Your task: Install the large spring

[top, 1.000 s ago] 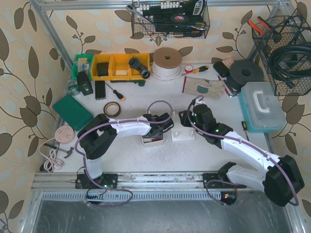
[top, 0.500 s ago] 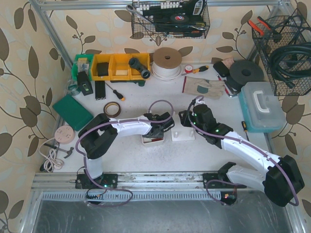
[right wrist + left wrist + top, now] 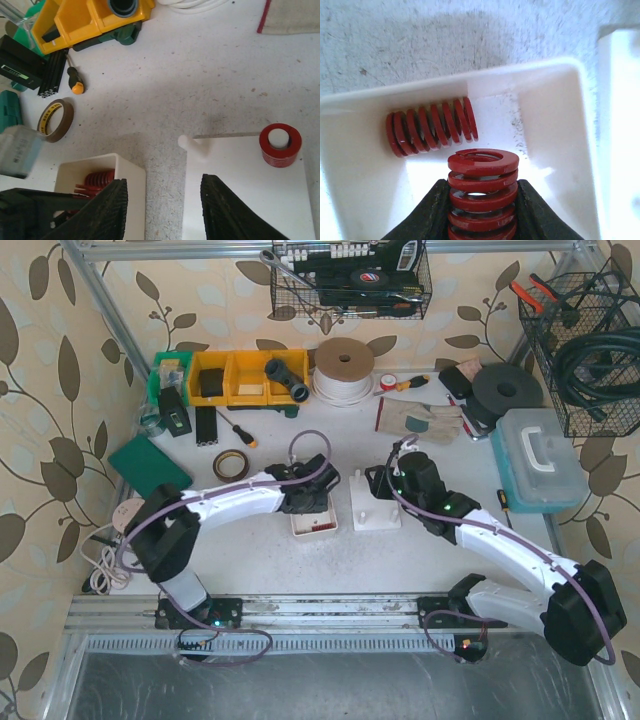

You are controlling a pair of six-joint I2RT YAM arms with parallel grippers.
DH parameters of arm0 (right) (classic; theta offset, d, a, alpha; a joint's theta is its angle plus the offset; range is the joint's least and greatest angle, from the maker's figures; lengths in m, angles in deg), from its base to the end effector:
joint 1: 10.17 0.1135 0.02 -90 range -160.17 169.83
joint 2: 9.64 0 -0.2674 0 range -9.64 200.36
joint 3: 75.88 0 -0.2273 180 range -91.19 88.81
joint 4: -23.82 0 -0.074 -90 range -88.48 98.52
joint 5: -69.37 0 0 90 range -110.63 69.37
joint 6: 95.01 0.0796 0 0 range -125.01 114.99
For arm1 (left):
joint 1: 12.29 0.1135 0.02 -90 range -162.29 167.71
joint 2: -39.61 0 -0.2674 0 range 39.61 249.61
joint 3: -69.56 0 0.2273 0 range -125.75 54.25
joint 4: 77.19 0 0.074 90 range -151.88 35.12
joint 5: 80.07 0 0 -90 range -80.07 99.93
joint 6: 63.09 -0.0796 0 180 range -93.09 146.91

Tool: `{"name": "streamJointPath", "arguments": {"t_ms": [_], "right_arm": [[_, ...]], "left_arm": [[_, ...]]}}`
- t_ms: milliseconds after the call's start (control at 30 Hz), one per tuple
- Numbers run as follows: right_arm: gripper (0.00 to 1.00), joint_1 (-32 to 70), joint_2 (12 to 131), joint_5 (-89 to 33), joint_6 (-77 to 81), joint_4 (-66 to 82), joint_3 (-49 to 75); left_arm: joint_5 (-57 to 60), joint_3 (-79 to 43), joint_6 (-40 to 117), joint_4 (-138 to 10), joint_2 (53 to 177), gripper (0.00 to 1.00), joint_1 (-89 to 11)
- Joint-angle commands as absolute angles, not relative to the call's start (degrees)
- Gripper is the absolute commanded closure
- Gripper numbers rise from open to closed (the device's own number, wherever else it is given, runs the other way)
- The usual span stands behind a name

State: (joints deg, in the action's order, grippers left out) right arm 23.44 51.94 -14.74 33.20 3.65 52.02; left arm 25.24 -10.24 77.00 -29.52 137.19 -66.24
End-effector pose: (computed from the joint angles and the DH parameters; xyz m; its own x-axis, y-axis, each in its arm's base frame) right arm 0.2128 0.1316 0.2355 -0.6184 0.3278 -0.7143 -0.1194 0.8591 0.4977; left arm 0.2138 -0.2580 0.1720 -0.8921 -0.0316 -0.4508 0.0483 0.9852 -0.1646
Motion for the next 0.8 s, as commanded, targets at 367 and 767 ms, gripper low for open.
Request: {"name": "streamJointPath", "arguments": {"t_ms": [367, 767], "right_arm": [[0.65, 21.7, 54.4, -33.3, 35.9, 6.2, 46.9], [0.69, 21.3, 57.9, -32.5, 36.2, 0.9, 45.7]], "left_arm": [[6.3, -3.8, 85.1, -37.0, 119.7, 1.00, -59.2], [7.7, -8.7, 82.1, -28.3, 131.9, 1.00, -59.7]]}}
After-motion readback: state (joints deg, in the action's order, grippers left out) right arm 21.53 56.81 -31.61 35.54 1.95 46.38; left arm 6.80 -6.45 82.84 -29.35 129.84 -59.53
